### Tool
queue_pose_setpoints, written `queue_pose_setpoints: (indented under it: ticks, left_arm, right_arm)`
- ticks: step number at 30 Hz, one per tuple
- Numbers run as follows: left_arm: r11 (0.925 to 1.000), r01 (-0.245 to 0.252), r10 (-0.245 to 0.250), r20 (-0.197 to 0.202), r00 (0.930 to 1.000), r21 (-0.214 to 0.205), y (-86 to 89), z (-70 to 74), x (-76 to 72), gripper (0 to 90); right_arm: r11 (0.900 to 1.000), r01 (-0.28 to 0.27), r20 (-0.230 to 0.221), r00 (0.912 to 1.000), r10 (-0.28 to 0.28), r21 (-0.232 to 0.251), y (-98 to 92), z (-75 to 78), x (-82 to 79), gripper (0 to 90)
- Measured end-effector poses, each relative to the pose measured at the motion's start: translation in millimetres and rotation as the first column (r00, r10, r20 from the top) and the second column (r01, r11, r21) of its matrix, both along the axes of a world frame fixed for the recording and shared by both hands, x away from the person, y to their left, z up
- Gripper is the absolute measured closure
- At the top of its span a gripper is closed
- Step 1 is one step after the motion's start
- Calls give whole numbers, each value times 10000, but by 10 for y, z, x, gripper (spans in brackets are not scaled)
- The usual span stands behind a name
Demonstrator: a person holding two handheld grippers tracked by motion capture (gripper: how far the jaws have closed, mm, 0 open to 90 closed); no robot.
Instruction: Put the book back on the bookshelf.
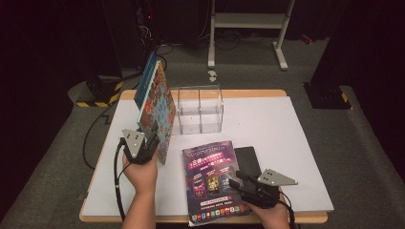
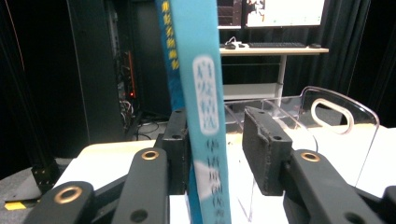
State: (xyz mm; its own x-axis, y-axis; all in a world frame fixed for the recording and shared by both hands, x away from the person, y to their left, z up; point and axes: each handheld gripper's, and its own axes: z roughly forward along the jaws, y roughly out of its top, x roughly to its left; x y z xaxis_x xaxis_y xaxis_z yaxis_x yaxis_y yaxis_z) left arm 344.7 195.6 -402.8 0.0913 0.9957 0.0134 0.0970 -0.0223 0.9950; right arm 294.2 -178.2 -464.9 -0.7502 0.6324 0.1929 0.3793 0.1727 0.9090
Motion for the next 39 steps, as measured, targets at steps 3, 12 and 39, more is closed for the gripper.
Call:
queue_pose_setpoints:
  ticks: [3, 12, 39]
  left_arm:
    - [9997, 202, -204, -152, 9997, -123, 57, -46, -44, 583]
    - [9928, 1060, -1101, -754, 9911, -556, 190, -216, -211, 451]
    - [9060, 3880, -4226, -4129, 8068, -1691, -222, -903, -496, 326]
  right_arm:
    - [10000, 35, 1, 10000, -35, -30, -4, -1, 6, 533]
    - [9998, 55, -2, 10000, -55, -213, -18, -22, 39, 501]
    - [9901, 993, 265, 9949, -971, -990, -280, -31, 193, 416]
